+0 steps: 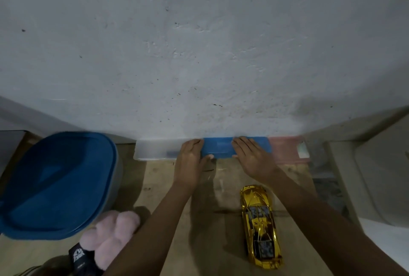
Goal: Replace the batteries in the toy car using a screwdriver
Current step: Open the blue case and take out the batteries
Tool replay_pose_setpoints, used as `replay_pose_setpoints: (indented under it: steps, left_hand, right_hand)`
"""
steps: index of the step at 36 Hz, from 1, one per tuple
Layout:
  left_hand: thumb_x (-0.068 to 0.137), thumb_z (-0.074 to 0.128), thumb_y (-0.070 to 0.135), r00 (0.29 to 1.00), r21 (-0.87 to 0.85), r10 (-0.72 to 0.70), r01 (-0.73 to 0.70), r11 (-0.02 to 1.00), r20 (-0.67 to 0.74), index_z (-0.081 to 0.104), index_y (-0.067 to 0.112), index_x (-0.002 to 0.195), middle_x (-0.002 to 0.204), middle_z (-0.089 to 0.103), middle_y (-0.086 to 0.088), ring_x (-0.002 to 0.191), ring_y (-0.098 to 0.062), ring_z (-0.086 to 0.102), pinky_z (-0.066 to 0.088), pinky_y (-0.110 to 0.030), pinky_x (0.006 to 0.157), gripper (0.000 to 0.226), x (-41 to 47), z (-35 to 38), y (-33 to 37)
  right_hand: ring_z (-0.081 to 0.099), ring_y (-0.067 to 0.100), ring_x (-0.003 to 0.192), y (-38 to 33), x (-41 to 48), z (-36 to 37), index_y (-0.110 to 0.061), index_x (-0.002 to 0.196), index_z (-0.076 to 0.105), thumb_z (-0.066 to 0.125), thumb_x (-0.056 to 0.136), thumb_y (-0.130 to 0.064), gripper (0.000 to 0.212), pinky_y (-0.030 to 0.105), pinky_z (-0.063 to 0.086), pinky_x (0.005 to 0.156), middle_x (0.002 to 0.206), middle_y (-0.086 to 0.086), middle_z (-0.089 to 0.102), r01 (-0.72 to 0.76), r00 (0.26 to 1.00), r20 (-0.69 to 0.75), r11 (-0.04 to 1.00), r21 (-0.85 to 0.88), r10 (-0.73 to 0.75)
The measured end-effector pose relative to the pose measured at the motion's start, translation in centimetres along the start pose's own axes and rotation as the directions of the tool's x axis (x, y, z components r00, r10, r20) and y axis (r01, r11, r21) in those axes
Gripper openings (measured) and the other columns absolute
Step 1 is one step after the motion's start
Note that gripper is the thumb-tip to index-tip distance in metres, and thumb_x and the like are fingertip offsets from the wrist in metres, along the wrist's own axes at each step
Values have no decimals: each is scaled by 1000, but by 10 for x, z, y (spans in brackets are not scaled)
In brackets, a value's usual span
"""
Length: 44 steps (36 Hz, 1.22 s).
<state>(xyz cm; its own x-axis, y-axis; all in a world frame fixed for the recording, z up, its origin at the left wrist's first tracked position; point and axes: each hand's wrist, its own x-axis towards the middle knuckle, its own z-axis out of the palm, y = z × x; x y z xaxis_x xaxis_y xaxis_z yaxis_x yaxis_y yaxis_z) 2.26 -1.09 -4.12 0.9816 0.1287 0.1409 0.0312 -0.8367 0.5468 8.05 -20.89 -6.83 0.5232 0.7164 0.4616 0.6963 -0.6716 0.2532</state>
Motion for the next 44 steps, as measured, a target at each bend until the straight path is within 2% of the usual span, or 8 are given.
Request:
replay_pose_setpoints:
  steps: [4, 8, 10, 16, 26, 33, 41, 44]
  left_hand:
    - [81, 72, 23, 963, -169, -247, 228, 959, -106, 61, 5, 117, 112, 60, -7, 104, -18, 54, 42, -19, 84, 42, -14, -1, 18]
    - [83, 70, 19, 930, -284, -350, 308, 908, -111, 67, 5, 107, 101, 63, -8, 91, -18, 59, 49, -22, 76, 28, -21, 5, 28]
    - [83, 69, 16, 921, -316, -374, 325, 891, -108, 68, 4, 103, 95, 64, -8, 84, -16, 58, 42, -9, 70, 23, -21, 6, 31]
    - [81, 71, 10, 906, -356, -410, 351, 866, -104, 70, 1, 95, 87, 63, -7, 78, -13, 55, 37, 2, 65, 17, -18, 8, 31]
    - [82, 71, 14, 916, -336, -394, 350, 875, -74, 69, 6, 89, 84, 59, -4, 79, -17, 57, 49, -26, 69, 12, -12, 11, 27]
    - [82, 70, 13, 929, -348, -358, 308, 885, -88, 69, 5, 88, 81, 58, -4, 74, -12, 53, 37, -3, 60, 10, -9, 7, 31]
    - [82, 71, 15, 936, -312, -339, 296, 903, -94, 69, 3, 82, 75, 59, -4, 67, -8, 48, 36, -1, 60, 12, -3, 4, 30]
    - [83, 71, 18, 939, -310, -335, 298, 903, -73, 68, 8, 77, 70, 60, -2, 64, -9, 51, 37, -5, 55, 11, -3, 1, 29]
  right_hand:
    - [69, 26, 93, 0, 4, -4, 0, 103, 68, 17, 102, -26, 57, 36, 54, 84, 101, 14, 71, -50, 999, 25, 997, 65, 49]
    - [69, 24, 92, 2, 6, -9, -1, 102, 69, 16, 102, -30, 60, 34, 55, 82, 100, 13, 72, -63, 997, 41, 993, 101, 59]
    - [69, 23, 92, 1, 6, -10, -1, 101, 69, 18, 102, -30, 59, 33, 54, 83, 100, 12, 72, -64, 998, 28, 993, 94, 62]
    - [68, 24, 94, -3, 2, -6, -1, 102, 69, 20, 102, -30, 57, 34, 52, 86, 102, 12, 72, -105, 994, 16, 992, 66, 104]
    - [67, 24, 97, -1, 0, 1, -3, 105, 66, 25, 101, -27, 48, 34, 35, 88, 104, 11, 71, -156, 987, 53, 986, 56, 153]
    - [68, 23, 91, 5, 5, -1, -6, 101, 67, 37, 95, -27, 37, 33, 33, 83, 99, 8, 71, -176, 982, 92, 980, 93, 167]
    - [68, 20, 85, 7, 14, -13, -10, 99, 66, 36, 88, -29, 37, 32, 46, 81, 94, 5, 72, -270, 936, 266, 954, 129, 230]
    - [68, 21, 80, 7, 21, -18, -10, 95, 67, 38, 87, -34, 39, 30, 34, 80, 90, 5, 72, -327, 911, 321, 928, 177, 260]
